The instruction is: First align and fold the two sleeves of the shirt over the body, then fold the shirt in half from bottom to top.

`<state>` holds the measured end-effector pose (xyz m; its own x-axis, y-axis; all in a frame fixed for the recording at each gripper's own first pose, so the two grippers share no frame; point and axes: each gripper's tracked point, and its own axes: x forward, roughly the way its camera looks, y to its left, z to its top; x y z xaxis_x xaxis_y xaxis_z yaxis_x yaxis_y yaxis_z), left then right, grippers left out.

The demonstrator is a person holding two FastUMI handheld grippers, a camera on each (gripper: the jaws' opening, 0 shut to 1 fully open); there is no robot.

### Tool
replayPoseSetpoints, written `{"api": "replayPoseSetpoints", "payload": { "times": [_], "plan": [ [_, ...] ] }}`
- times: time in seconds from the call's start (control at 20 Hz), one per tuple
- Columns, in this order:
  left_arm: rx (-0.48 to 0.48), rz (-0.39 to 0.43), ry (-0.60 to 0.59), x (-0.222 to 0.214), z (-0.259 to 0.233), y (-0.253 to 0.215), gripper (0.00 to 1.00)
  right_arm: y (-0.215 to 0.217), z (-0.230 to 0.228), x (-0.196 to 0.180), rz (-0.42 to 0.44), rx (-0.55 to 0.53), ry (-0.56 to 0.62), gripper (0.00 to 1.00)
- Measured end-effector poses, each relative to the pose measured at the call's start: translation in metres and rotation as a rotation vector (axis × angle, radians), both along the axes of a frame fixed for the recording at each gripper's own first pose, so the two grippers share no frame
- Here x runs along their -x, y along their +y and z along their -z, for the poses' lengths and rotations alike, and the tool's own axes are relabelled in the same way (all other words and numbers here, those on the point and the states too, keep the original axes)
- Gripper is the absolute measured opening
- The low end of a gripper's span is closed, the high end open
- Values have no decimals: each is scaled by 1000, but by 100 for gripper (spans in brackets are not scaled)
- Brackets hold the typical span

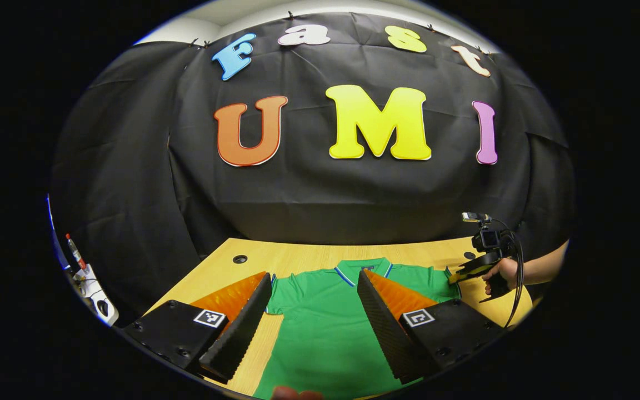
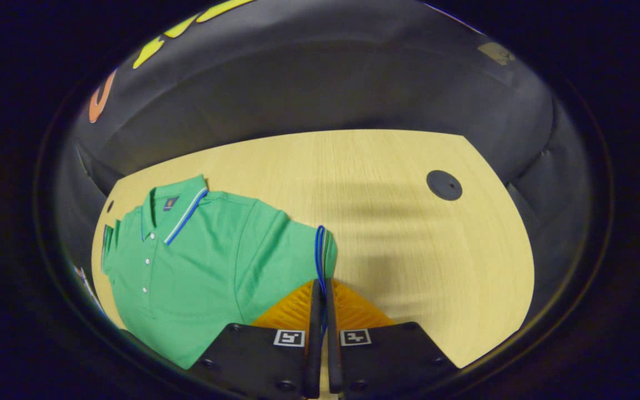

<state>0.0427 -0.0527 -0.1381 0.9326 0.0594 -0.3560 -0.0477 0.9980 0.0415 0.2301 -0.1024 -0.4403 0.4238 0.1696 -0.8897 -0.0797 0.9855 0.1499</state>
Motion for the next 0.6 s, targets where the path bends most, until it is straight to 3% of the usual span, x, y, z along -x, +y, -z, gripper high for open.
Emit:
{"api": "replayPoseSetpoints", "payload": {
  "times": [0.15,0.2,0.25,0.6],
  "plan": [
    [-3,-7,2,4,1,2,100,-3,-12,-6,23,-19,-35,0],
    [-1,-10,2,6,1,4,100,-4,-15,-10,27,-28,-54,5],
    [2,-12,0,6,0,4,100,-2,-21,-12,30,-41,-66,0],
    [3,-49,-13,16,-5,21,99,27,-69,-14,46,-104,-122,2]
  ]
}}
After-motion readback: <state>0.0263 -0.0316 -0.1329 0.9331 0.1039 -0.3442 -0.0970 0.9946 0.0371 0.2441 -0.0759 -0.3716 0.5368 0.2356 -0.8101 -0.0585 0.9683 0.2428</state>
